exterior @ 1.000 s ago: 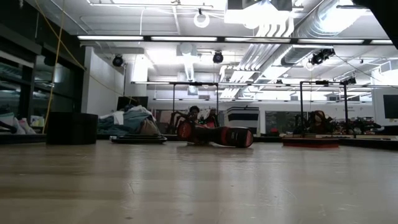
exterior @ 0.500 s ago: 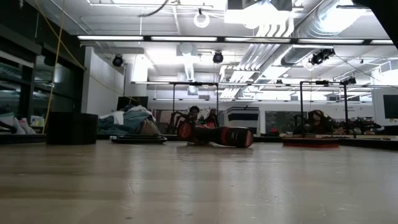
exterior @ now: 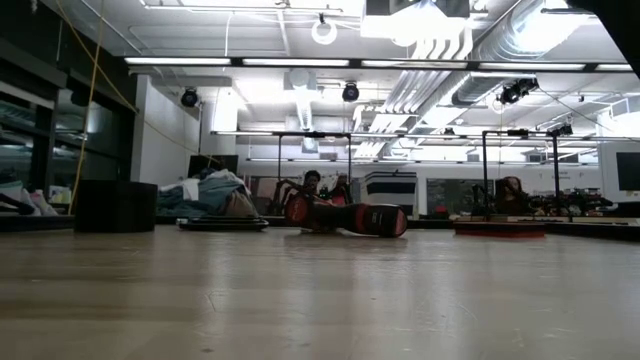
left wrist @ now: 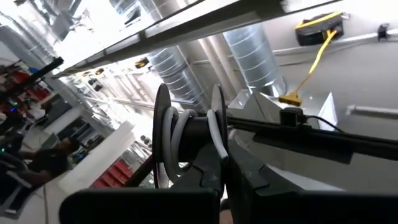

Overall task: Coil cords
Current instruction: Coil the white cable wire into the black spool

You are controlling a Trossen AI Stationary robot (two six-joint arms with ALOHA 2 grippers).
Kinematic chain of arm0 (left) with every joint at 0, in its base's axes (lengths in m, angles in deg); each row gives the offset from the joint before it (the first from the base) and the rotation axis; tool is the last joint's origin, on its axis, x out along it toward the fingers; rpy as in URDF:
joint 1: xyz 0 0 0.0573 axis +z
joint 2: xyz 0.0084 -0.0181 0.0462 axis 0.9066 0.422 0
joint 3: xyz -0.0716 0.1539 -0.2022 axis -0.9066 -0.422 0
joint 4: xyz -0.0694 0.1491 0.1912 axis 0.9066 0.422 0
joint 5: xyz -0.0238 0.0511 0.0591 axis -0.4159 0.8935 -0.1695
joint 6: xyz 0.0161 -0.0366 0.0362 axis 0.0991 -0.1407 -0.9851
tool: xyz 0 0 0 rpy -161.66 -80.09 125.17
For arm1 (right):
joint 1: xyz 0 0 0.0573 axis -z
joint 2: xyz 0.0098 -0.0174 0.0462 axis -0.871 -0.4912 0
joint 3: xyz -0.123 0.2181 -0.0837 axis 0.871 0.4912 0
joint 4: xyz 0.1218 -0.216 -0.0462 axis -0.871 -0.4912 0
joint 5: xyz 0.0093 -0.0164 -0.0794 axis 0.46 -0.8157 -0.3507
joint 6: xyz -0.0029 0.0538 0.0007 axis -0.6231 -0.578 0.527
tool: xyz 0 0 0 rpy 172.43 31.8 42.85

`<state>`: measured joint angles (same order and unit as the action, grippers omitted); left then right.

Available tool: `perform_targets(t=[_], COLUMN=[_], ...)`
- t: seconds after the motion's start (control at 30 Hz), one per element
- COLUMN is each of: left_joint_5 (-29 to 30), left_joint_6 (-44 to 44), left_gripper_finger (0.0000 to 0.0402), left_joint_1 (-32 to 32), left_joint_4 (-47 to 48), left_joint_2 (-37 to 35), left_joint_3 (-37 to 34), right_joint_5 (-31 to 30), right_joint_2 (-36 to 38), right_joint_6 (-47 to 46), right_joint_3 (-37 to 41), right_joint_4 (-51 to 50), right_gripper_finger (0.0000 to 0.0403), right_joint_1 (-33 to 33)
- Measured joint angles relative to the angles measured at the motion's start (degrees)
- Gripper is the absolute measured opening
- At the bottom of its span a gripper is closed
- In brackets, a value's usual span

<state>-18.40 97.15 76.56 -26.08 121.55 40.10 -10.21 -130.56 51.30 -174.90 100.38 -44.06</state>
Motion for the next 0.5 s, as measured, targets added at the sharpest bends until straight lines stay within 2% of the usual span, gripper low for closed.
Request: perform_targets(t=[0.3, 0.4, 0.5], left_joint_5=[12.67, 15.18, 15.79], left_joint_6=[-8.11, -12.07, -14.00], left_gripper_finger=[0.0000, 0.0000, 0.0000], left_joint_1=[-10.72, -12.17, -12.35], left_joint_4=[4.68, 4.64, 4.62], left_joint_2=[0.81, 0.81, 0.81], left_joint_3=[-0.04, -0.04, -0.04], right_joint_5=[-0.01, 0.37, 3.42], right_joint_2=[0.00, 0.00, 0.00], right_joint_6=[1.93, 1.24, 1.02], right_joint_3=[0.01, 0.00, 0.02], right_joint_4=[-0.08, -0.10, 0.24], right_gripper_finger=[0.0129, 0.0129, 0.0129], right_joint_1=[0.76, 0.74, 0.19])
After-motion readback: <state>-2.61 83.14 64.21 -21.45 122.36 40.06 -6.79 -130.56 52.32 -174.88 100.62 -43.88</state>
